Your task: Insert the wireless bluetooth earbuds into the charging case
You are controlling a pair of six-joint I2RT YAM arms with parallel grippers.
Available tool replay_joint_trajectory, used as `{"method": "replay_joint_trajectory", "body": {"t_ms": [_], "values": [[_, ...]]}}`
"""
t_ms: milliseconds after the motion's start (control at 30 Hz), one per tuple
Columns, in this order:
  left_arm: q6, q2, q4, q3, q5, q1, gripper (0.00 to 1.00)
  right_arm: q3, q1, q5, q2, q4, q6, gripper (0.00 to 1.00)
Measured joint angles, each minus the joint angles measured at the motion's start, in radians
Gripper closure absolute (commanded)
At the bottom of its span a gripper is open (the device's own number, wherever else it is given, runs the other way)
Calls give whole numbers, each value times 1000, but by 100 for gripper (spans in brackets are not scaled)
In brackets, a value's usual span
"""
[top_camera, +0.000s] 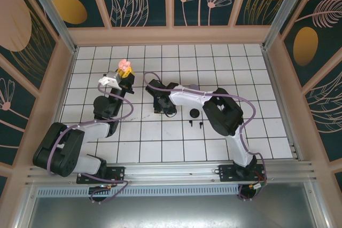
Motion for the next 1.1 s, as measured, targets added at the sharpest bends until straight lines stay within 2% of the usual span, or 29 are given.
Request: {"method": "replay_joint_trajectory", "body": {"t_ms": [900,1100], "values": [[-13,0,10,-3,35,5,100,19,-1,23,14,-32,-9,81],[-27,1,4,0,63,4,100,-30,-1,27,-15,22,-31,84]]}}
